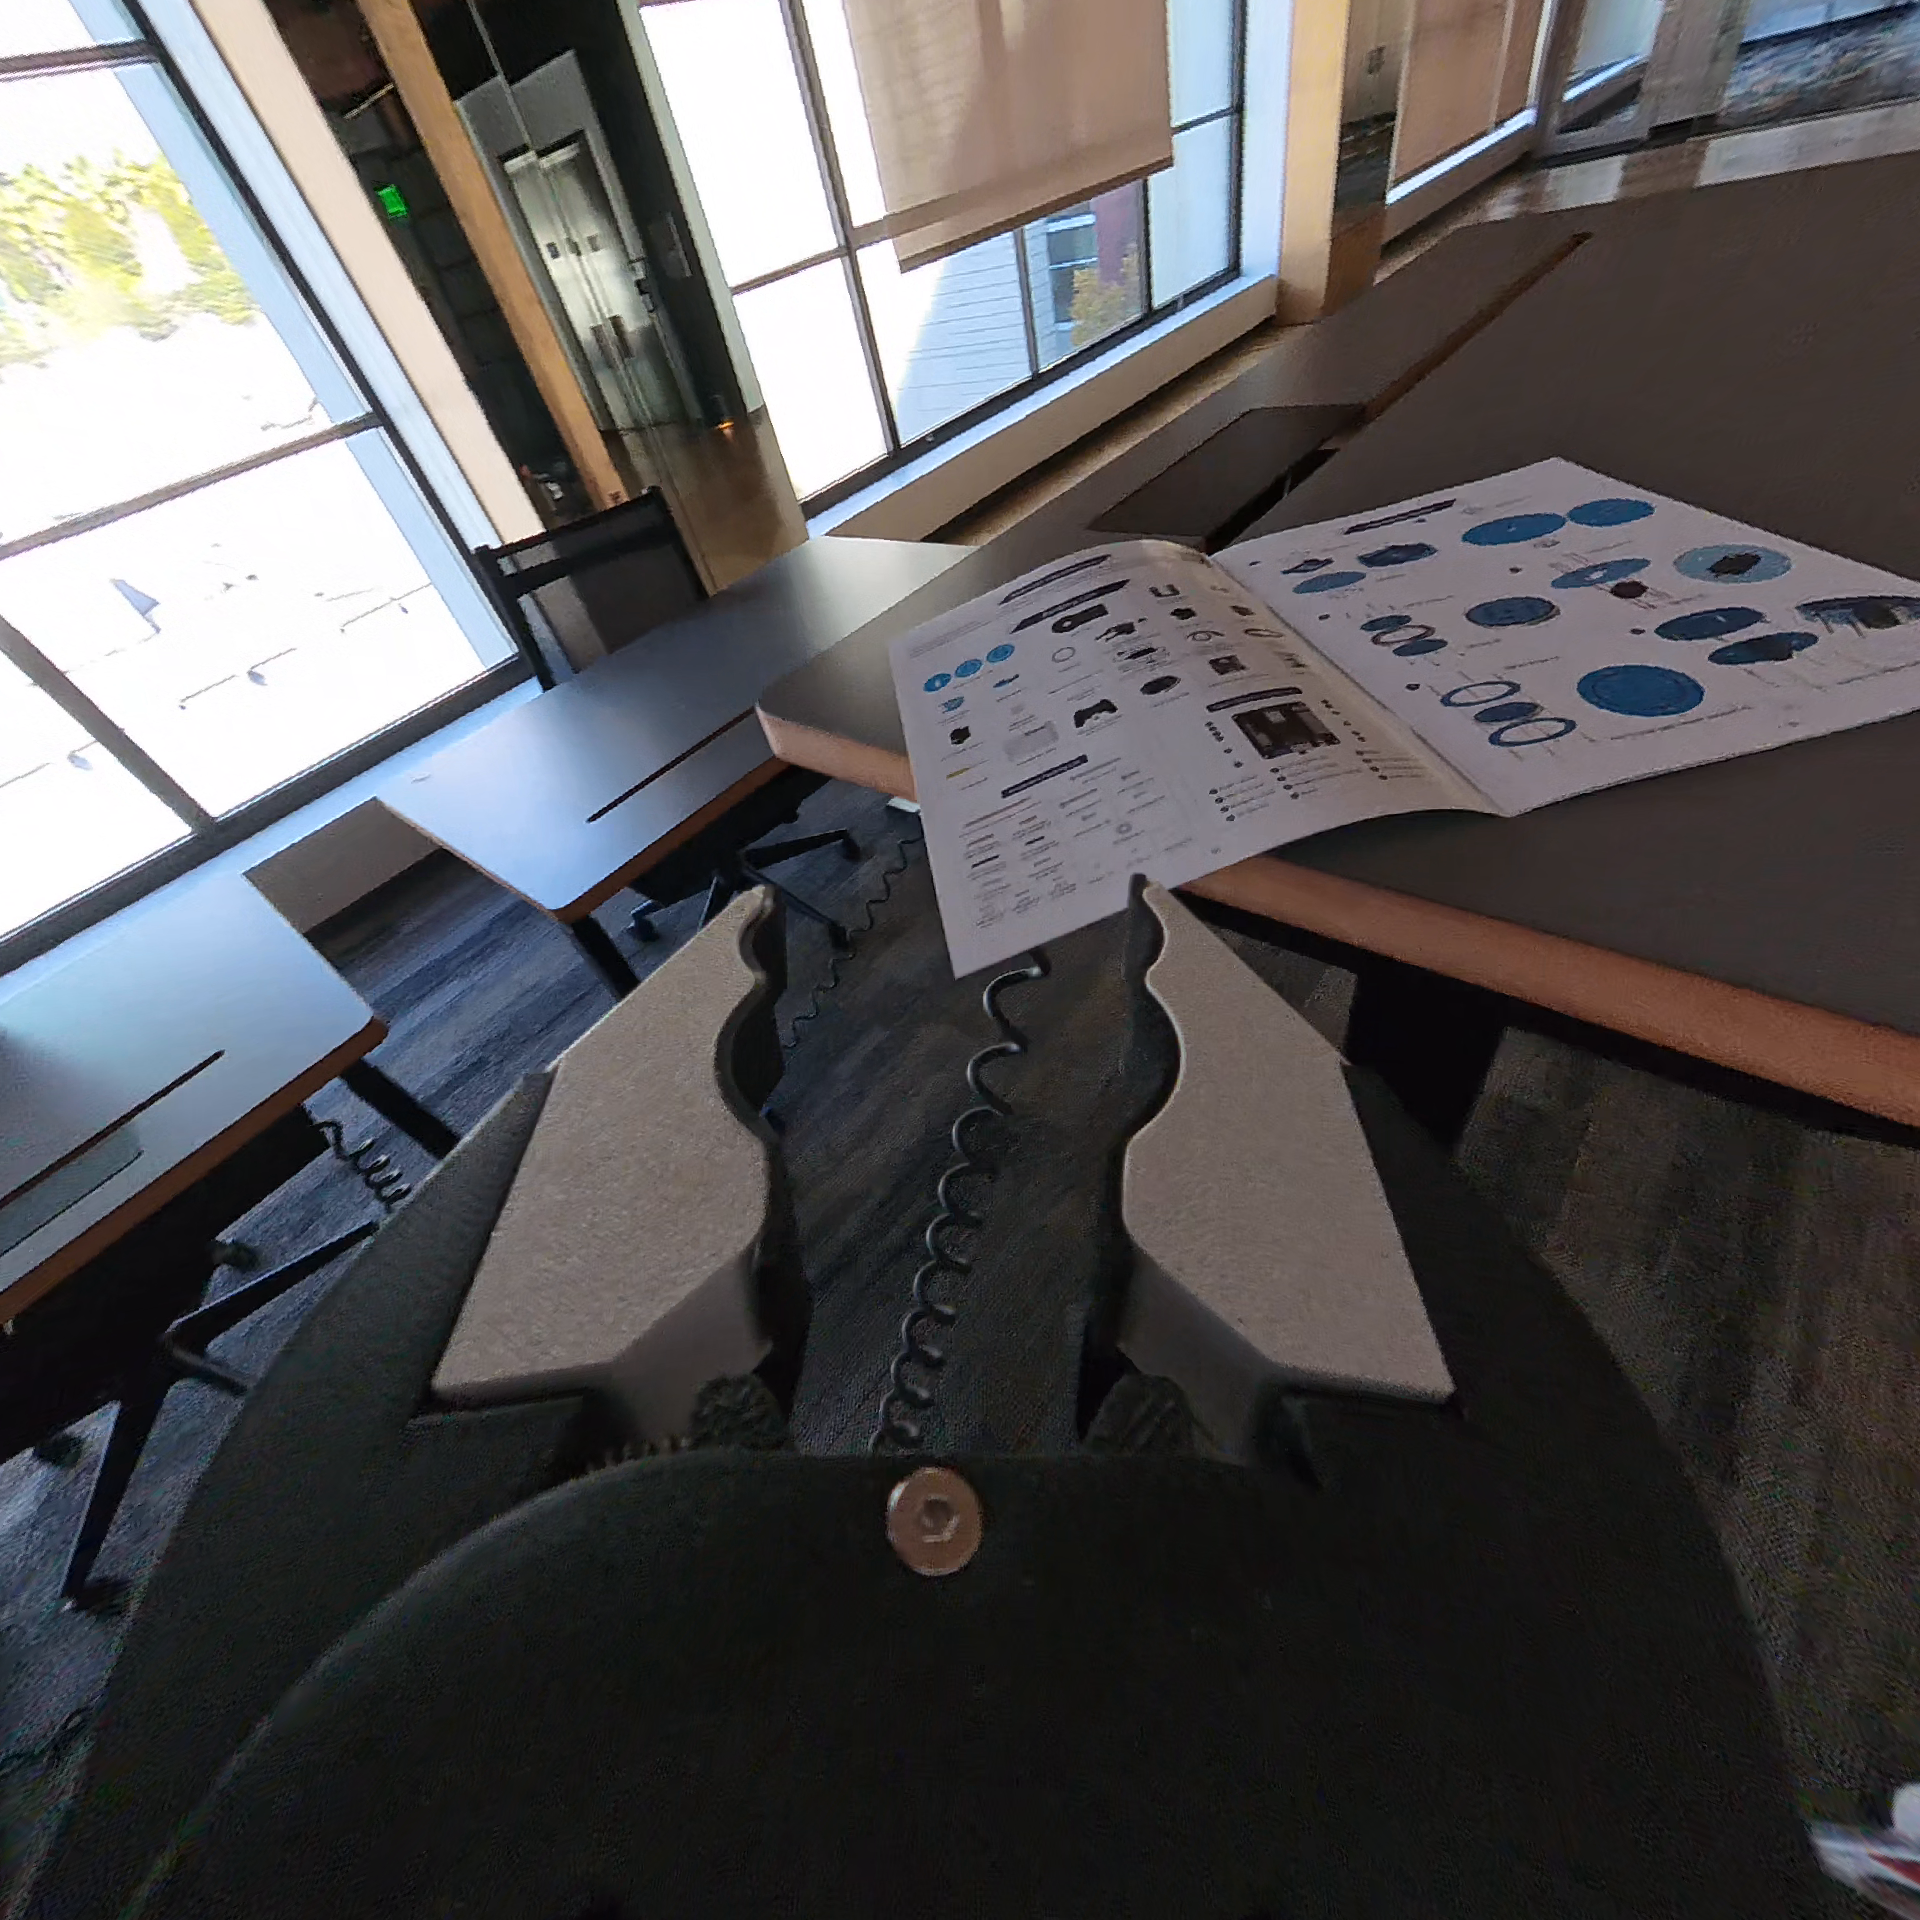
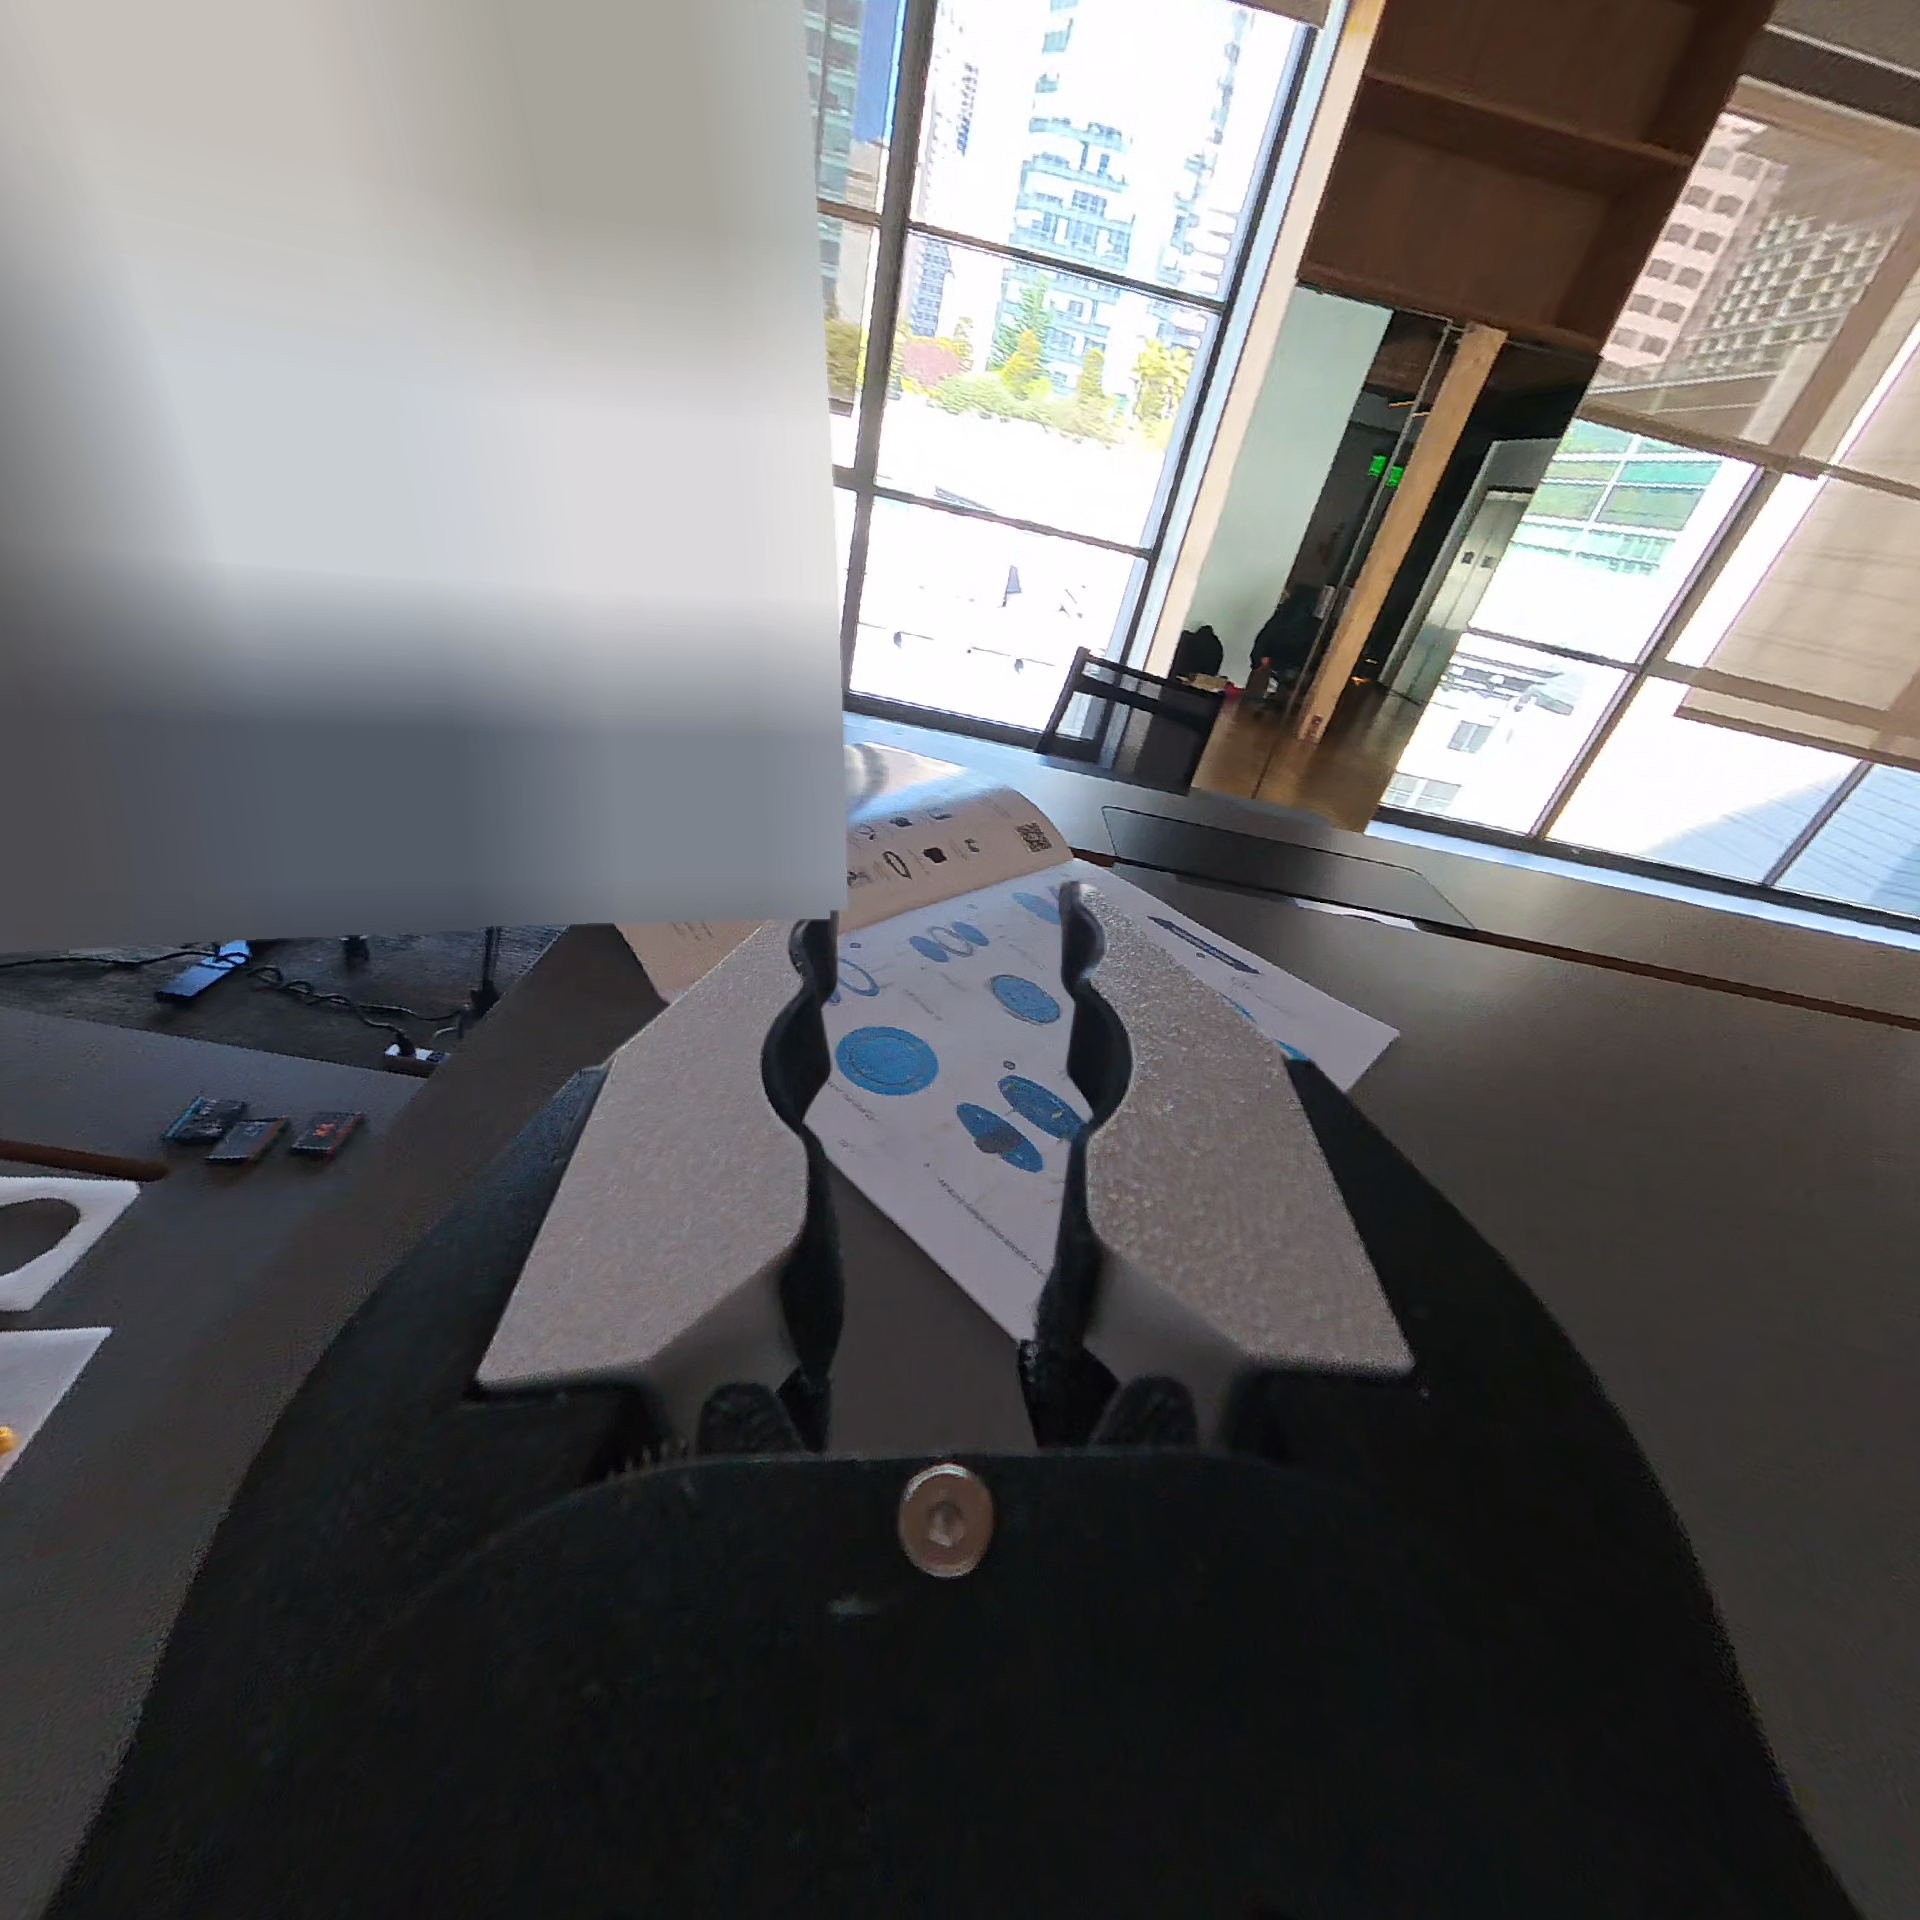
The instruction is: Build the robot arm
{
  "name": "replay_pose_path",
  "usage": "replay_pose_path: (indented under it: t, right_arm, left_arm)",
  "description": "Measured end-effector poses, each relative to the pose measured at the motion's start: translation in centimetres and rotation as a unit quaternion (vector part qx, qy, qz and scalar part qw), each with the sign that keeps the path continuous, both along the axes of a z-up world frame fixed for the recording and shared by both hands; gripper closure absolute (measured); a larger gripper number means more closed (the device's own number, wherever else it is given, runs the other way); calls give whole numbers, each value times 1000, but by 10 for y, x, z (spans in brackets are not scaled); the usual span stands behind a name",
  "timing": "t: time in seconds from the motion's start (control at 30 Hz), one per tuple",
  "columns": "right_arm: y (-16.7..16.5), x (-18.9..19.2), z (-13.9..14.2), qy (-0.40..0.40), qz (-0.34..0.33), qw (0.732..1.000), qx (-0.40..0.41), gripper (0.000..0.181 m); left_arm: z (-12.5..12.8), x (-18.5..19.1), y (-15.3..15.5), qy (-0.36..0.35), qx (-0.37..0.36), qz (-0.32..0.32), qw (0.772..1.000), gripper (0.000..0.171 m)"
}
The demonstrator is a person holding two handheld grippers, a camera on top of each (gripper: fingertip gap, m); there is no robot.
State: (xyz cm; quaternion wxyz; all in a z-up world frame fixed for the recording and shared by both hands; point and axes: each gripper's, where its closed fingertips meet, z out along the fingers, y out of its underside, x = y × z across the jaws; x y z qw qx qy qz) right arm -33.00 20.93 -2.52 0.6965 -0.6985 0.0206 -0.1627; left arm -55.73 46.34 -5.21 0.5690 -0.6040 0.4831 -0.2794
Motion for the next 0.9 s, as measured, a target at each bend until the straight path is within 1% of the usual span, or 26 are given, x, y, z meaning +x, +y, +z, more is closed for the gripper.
replay_pose_path:
  t: [0.1,0.2,0.3,0.43,0.63,0.8,0.9]
  right_arm:
    - [2,6,-5,9,-6,1000,-8,139]
    - [7,9,-17,-7,-15,999,-40,139]
    - [9,15,-21,-26,-28,998,-58,139]
    - [7,22,-23,-12,-35,998,-59,139]
    - [8,19,-25,-10,-26,998,-62,139]
    - [10,16,-28,-10,-18,997,-68,139]
    - [12,14,-30,-8,-14,997,-71,139]
  left_arm:
    - [-7,33,8,0,-9,-36,999,108]
    - [-15,59,13,9,-14,-61,998,107]
    - [-16,76,15,7,-10,-76,997,107]
    - [-16,90,14,-2,-17,-92,996,108]
    - [-21,89,11,2,-17,-91,996,108]
    - [-26,74,13,4,-24,-76,997,108]
    - [-25,62,14,2,-26,-66,997,108]
